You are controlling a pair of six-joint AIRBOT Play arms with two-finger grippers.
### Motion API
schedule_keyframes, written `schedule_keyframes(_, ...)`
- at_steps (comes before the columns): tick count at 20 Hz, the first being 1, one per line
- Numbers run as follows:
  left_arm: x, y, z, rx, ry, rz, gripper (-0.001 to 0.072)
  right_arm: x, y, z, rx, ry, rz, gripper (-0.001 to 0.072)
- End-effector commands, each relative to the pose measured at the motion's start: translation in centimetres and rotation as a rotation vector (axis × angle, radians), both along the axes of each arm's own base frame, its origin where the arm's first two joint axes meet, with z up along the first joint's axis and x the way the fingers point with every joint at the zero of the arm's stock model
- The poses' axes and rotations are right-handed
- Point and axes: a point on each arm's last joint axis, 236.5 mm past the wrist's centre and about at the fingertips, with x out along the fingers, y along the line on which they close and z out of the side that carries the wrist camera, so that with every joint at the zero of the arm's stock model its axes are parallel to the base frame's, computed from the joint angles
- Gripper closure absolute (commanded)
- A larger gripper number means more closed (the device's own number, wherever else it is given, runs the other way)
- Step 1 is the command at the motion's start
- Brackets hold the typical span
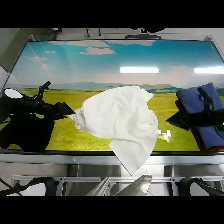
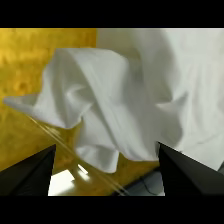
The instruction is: Fold the shirts.
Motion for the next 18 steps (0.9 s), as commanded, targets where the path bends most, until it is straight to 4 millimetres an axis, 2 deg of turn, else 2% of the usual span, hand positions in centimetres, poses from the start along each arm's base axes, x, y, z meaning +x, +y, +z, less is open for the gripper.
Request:
schedule_keyframes(1, 1.7, 0.7, -1.2, 0.027, -0.06, 0.047, 0.0004, -3.1, -0.6, -4.3, -0.022, 0.087, -0.084, 0.0393)
schedule_keyframes(3, 1.6, -0.2, -2.3, 0.02, -0.045, 0.021, 0.0004, -3.6, -0.6, -5.7, -0.031, 0.101, -0.084, 0.0392)
schedule_keyframes(5, 1.5, -0.6, -3.9, 0.023, -0.018, 0.009, 0.0004, -3.6, -0.5, -6.0, -0.022, 0.1, -0.074, 0.0375)
schedule_keyframes(6, 1.6, -0.5, -4.6, 0.024, -0.004, 0.016, 0.0004, -3.4, -0.4, -6.2, -0.015, 0.106, -0.083, 0.0266)
schedule_keyframes(8, 1.6, -0.5, -5.6, 0.021, 0.02, 0.02, 0.0005, -3.2, 0.1, -6.6, 0.015, 0.127, -0.095, 0.024)
schedule_keyframes(10, 2.1, -0.4, -5.8, 0.02, 0.019, 0.019, 0.0006, -2.6, 1.9, -6.8, 0.053, 0.112, -0.065, 0.0241)
schedule_keyframes(14, 3.6, -0.3, -5.2, 0.021, -0.008, 0.014, 0.0008, -1.2, 5.4, -8.4, 0.074, 0.109, -0.058, 0.0253)
schedule_keyframes(16, 4.0, -0.2, -4.9, 0.023, -0.019, 0.018, 0.0345, -1.1, 6.8, -8.5, 0.106, 0.095, -0.029, 0.055)
schedule_keyframes(17, 4.0, -0.2, -4.9, 0.023, -0.02, 0.019, 0.0481, -1.0, 7.1, -8.6, 0.118, 0.098, -0.033, 0.057)
schedule_keyframes(18, 4.0, -0.2, -5.0, 0.023, -0.019, 0.018, 0.0593, -0.9, 7.1, -8.5, 0.124, 0.099, -0.039, 0.0625)
